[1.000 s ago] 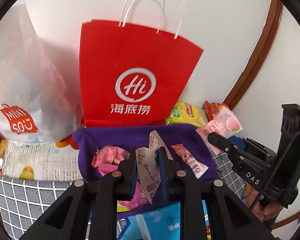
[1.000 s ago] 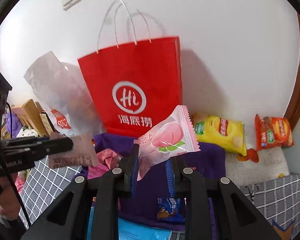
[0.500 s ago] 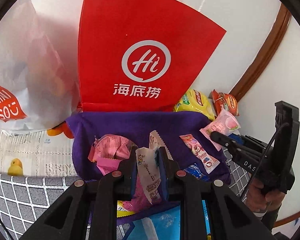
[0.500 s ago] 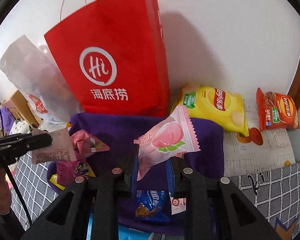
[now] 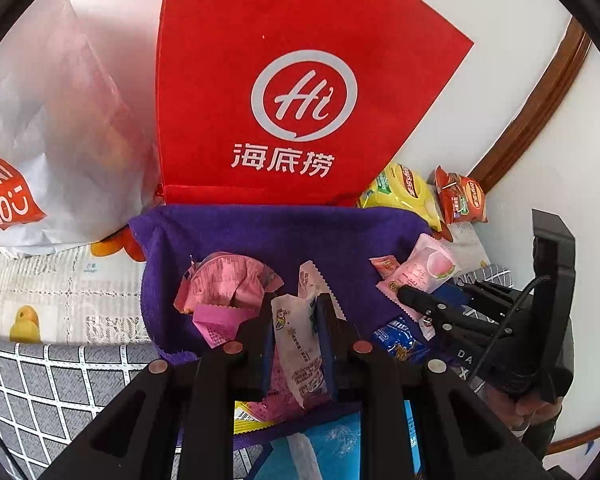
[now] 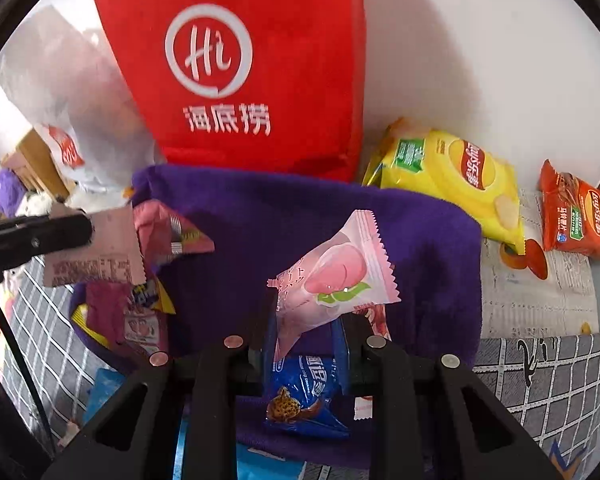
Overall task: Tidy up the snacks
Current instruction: 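Carry the peach candy and white wrapper with both tools over the purple towel, then open the right tool and left tool to drop both snacks onto the towel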
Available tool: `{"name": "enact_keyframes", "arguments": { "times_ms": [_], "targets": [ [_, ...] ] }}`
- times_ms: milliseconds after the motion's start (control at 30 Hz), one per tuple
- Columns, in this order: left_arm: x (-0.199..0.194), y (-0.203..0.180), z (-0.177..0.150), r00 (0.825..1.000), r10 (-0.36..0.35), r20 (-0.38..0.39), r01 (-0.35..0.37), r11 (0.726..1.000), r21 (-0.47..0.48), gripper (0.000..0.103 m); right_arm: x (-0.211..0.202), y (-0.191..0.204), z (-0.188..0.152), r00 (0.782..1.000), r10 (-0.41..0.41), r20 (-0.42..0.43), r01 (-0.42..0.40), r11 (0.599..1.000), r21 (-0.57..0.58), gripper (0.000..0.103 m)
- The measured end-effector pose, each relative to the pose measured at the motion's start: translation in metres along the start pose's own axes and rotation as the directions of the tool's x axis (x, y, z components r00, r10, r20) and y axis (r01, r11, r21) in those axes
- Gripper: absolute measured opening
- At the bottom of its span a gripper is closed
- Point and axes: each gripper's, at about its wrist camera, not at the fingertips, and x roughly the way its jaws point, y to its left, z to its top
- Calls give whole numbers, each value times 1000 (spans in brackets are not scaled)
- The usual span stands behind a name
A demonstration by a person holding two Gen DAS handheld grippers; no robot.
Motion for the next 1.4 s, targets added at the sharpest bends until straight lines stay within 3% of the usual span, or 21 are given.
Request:
{"name": "enact_keyframes", "arguments": {
  "times_ms": [767, 900, 1100, 1233, 1300, 1400],
  "targets": [
    [23, -6, -4, 997, 26, -76, -24, 999, 31, 19, 15, -1, -5, 998, -13, -66, 13, 1000, -3, 27],
    [28, -7, -3, 995, 29, -94, -26, 999, 34, 19, 18, 1, -6, 997, -34, -75, 33, 999, -13, 37],
    [32, -6, -3, 994, 19, -107, -15, 999, 31, 19, 13, -5, -5, 997, -33, -67, 33, 999, 10, 42],
    [33, -7, -4, 994, 7, -113, -4, 1000, 25, 19, 0, -7, -2, 999, -34, -34, 34, 999, 23, 44],
    [34, -6, -4, 994, -8, -111, 10, 1000, 18, 19, -6, -8, -1, 999, -31, -18, 31, 999, 30, 53],
    [34, -6, -4, 994, -15, -111, 18, 1000, 18, 19, -16, -10, 2, 999, -30, 17, 29, 999, 45, 54]
  ]
}}
